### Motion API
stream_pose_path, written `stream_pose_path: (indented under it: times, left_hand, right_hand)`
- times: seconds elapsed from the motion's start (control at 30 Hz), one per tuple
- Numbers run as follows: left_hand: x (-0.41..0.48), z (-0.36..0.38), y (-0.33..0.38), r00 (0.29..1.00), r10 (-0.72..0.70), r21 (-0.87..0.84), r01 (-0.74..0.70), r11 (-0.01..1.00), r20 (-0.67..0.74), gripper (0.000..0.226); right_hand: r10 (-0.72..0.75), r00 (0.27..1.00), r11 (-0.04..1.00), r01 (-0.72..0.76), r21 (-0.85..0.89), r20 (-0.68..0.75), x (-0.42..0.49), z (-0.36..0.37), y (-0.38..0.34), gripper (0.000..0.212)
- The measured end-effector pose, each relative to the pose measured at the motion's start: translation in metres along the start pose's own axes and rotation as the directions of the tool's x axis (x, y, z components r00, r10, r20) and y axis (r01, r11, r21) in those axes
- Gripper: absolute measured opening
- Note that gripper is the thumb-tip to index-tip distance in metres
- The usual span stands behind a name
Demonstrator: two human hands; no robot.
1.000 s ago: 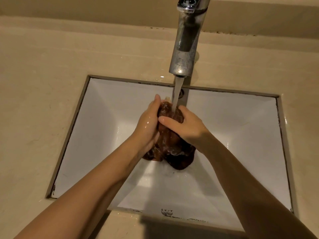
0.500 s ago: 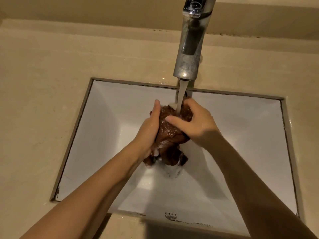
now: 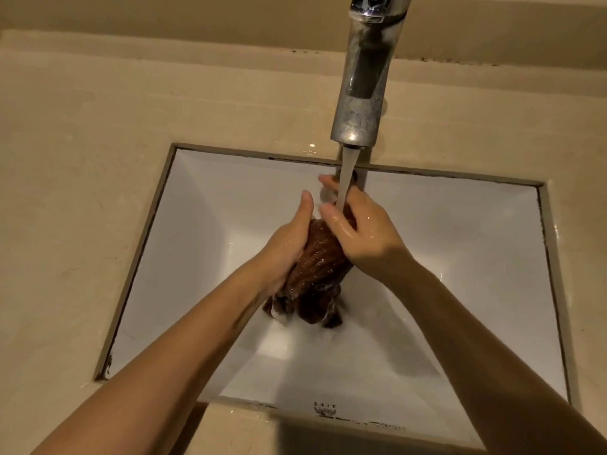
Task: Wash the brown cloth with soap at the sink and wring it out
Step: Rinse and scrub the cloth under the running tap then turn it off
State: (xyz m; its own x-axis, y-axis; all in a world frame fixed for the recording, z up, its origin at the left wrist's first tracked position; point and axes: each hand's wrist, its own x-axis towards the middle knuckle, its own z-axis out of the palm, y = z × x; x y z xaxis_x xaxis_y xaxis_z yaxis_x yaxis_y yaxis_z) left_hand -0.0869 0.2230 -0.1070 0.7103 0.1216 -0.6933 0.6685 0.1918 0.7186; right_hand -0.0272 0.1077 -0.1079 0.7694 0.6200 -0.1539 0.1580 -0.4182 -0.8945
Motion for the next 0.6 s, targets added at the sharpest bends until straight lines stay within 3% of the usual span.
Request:
stream_pose_path:
  times: [0.07,0.13,0.27,0.4,0.43,0.5,0.53,0.57,0.6]
  left_hand:
    - [0.003,-0.011,0.004,0.998,-0.043,-0.1,0.047,0.994,0.037,0.072]
    - [0.006,-0.019,0.003,0.986,-0.108,-0.149,0.127,0.981,0.131,0.082]
    - [0.01,-0.027,-0.005,0.938,-0.155,-0.263,0.241,0.934,0.309,0.084]
    - [0.009,-0.034,-0.013,0.938,-0.078,-0.43,0.228,0.874,0.338,0.07]
    - [0.006,-0.031,-0.013,0.965,-0.042,-0.402,0.147,0.904,0.258,0.06]
    - [-0.002,-0.018,-0.015,0.998,0.041,-0.174,-0.047,0.984,-0.039,0.041]
    - [-0.009,-0.009,-0.018,0.963,0.096,-0.027,-0.106,0.994,-0.251,0.033]
    - [-0.016,-0.001,-0.022,0.881,0.156,0.07,-0.139,0.988,-0.446,0.027]
    - [-0.025,0.008,-0.025,0.822,0.167,0.068,-0.155,0.986,-0.545,0.025]
  right_hand:
    - [-0.048,0.966,0.998,0.04,0.038,0.253,-0.002,-0.011,-0.002,0.05]
    - [-0.015,0.915,1.0,0.008,0.018,0.403,-0.001,-0.017,-0.003,0.051]
    - [-0.007,0.952,1.0,0.016,-0.024,0.307,0.006,-0.021,-0.003,0.022]
    - [0.019,0.983,0.999,-0.024,0.03,0.182,0.01,-0.022,-0.011,0.009]
    - [0.03,0.986,0.997,-0.042,0.069,0.166,0.011,-0.022,-0.015,0.007]
    - [0.067,0.992,0.984,-0.084,0.158,0.11,0.011,-0.019,-0.024,0.012]
    - [0.1,0.993,0.973,-0.111,0.204,0.065,0.013,-0.019,-0.027,0.017]
    - [0.131,0.991,0.962,-0.131,0.24,0.016,0.015,-0.018,-0.029,0.02]
    - [0.153,0.988,0.954,-0.14,0.264,-0.028,0.017,-0.018,-0.03,0.022]
